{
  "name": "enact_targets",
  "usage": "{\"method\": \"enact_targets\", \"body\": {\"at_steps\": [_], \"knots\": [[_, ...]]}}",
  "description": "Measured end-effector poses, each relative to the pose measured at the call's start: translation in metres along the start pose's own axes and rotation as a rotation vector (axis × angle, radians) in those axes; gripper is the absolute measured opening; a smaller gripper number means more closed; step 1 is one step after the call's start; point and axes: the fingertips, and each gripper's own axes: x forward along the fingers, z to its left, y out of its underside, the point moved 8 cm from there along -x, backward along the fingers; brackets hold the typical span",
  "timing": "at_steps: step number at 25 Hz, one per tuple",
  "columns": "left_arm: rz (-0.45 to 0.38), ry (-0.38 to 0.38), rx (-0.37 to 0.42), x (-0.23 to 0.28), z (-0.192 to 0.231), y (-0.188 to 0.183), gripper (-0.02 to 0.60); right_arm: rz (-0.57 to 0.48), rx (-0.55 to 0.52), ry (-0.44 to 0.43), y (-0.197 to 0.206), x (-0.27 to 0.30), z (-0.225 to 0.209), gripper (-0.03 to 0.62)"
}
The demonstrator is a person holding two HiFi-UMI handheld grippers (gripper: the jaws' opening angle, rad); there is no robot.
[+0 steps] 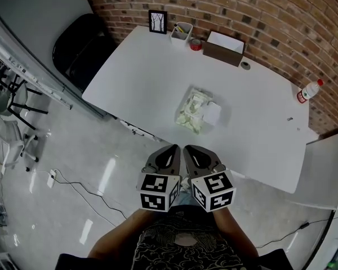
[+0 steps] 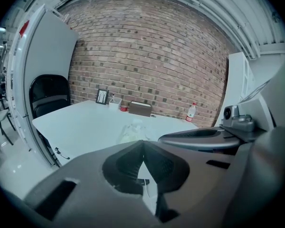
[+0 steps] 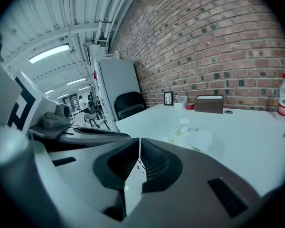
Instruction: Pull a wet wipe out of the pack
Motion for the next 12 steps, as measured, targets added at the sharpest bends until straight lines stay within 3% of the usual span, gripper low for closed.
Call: {"method": "enact_targets", "body": {"at_steps": [12], "knots": [[0.018,0.013,0.026,0.044,0.009,-0.021,0.011,-0.005,0.018,0.030,-0.017,0.025,-0.036,0.020]]}}
